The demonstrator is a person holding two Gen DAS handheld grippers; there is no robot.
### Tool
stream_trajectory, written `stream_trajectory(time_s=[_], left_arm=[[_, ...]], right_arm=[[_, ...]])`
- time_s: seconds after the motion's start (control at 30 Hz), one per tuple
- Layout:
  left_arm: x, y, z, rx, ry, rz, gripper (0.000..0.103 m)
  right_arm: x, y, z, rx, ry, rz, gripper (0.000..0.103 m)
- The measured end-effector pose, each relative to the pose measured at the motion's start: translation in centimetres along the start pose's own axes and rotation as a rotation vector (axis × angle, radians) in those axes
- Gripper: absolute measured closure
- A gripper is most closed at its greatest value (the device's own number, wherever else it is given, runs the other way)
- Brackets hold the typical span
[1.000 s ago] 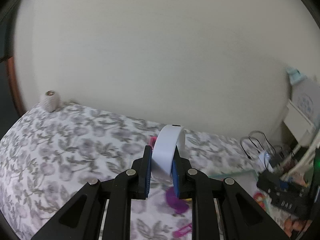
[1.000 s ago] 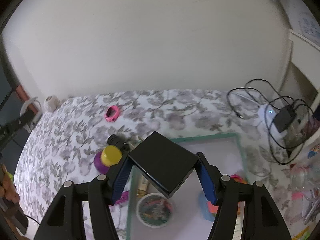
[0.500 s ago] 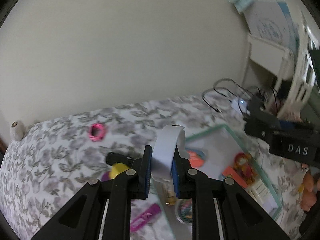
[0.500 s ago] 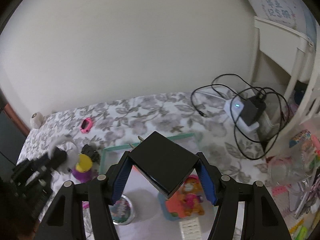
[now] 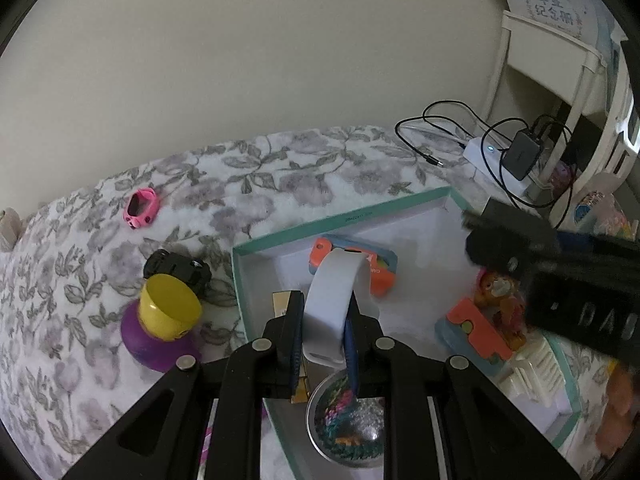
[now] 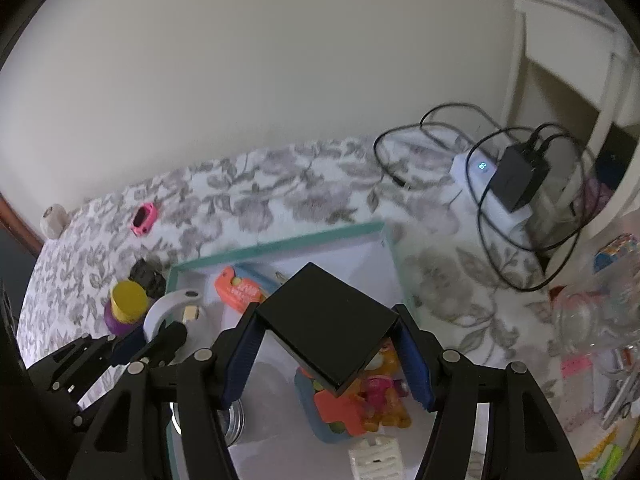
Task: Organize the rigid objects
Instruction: 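Carry the white ring and black charger into the tray and open both grippers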
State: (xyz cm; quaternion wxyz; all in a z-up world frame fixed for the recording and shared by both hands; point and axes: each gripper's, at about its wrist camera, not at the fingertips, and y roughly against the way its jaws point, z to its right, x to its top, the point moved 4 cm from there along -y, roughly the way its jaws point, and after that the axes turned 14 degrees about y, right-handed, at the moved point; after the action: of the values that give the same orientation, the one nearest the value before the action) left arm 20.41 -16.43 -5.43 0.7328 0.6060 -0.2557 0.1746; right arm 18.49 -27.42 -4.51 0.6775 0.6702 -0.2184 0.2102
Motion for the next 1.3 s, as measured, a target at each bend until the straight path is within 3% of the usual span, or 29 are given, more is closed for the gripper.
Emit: stream_trajectory(time_s=[0.57,0.8,1.3], left_arm=[[-1.1,-2.0,-0.2,0.021,-0.018,-0.054,0.084],[-0.9,-1.5,0.1,0.006,-0.018,-0.051,0.070],[0.0,0.0,-0.3,0.006,0.005,-0.032,0.062]], right_arm=[[-1.3,-3.0,-0.9,-0.013,0.028,-0.089,0.036],[-1.3,-3.0,-0.7,-0.012,0.018,-0.099,0.036],[-0.4,-0.9,-0.4,-0.014,0.019,-0.052,0.035]])
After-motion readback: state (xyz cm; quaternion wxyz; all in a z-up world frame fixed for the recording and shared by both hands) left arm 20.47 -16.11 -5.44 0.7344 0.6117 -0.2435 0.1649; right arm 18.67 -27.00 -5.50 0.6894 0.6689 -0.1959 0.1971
